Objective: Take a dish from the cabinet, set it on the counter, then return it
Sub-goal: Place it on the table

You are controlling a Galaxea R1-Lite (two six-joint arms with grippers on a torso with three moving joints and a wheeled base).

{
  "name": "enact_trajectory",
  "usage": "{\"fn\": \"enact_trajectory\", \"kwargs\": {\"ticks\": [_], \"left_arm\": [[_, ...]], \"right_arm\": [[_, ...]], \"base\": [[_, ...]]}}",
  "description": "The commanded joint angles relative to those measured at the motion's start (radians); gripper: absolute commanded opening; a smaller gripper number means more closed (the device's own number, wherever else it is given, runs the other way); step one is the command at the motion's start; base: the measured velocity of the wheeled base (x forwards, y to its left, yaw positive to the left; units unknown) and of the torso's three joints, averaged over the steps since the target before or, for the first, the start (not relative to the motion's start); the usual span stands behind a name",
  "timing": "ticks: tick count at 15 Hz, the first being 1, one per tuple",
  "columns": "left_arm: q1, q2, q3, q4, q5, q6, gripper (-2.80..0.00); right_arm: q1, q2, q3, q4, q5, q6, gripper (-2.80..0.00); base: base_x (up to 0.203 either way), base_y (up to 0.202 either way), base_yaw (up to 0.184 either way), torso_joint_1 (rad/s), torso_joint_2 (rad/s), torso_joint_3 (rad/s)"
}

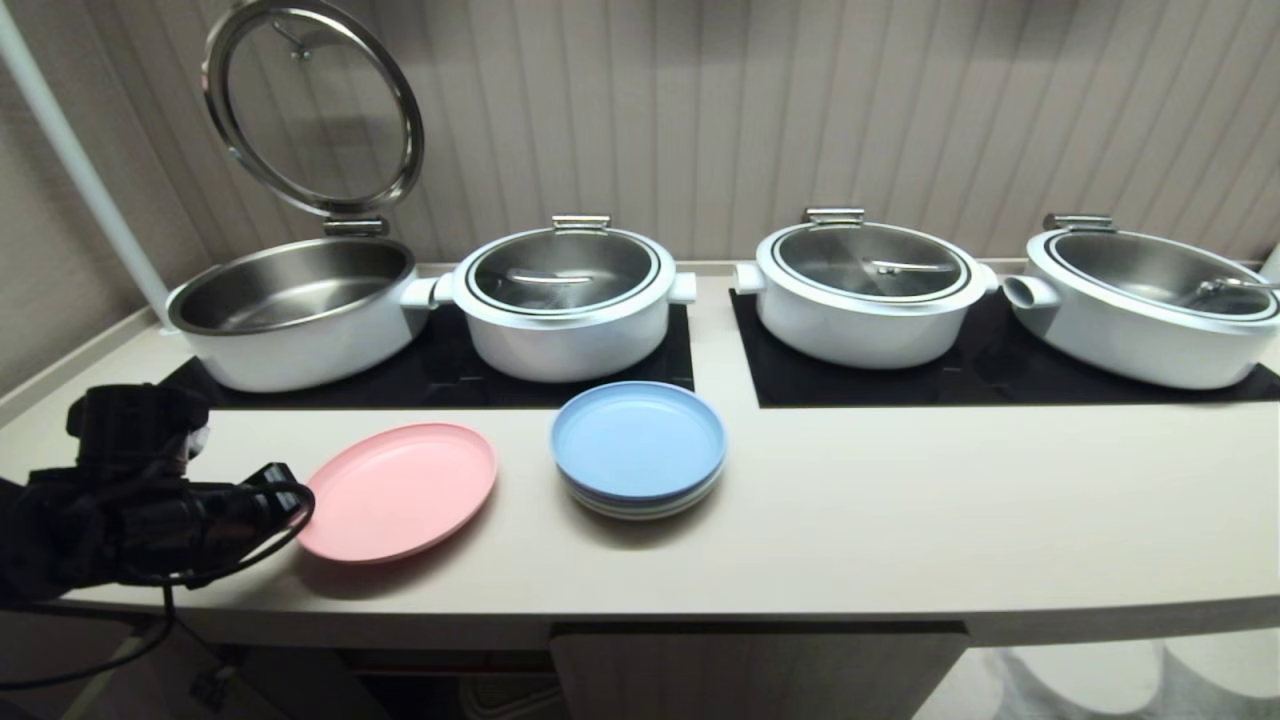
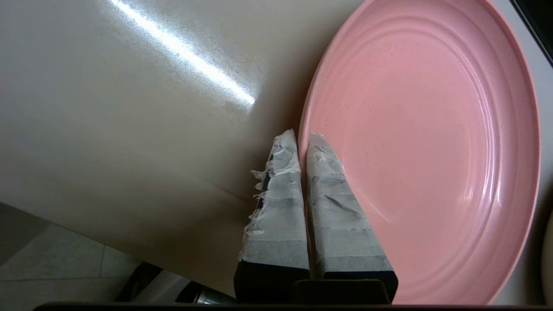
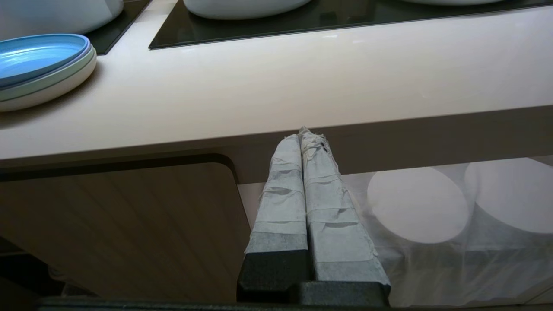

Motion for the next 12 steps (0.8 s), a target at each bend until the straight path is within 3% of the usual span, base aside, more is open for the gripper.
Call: {"fn": "enact_trajectory", "kwargs": {"ticks": [1,12], "left_arm": [[0.0,0.021,-0.001,-0.003,-0.001,-0.003,-2.8],[-0.004,0.018,0.0,-0.002,-0.002,-0.003,-2.8]], "right_arm": [[0.0,0.0,0.0,0.0,0.0,0.001,-2.8],[0.0,0.0,0.0,0.0,0.0,0.001,-2.8]], "base": [[0.0,0.0,0.0,0.0,0.0,0.0],[0.0,0.0,0.0,0.0,0.0,0.0]]}}
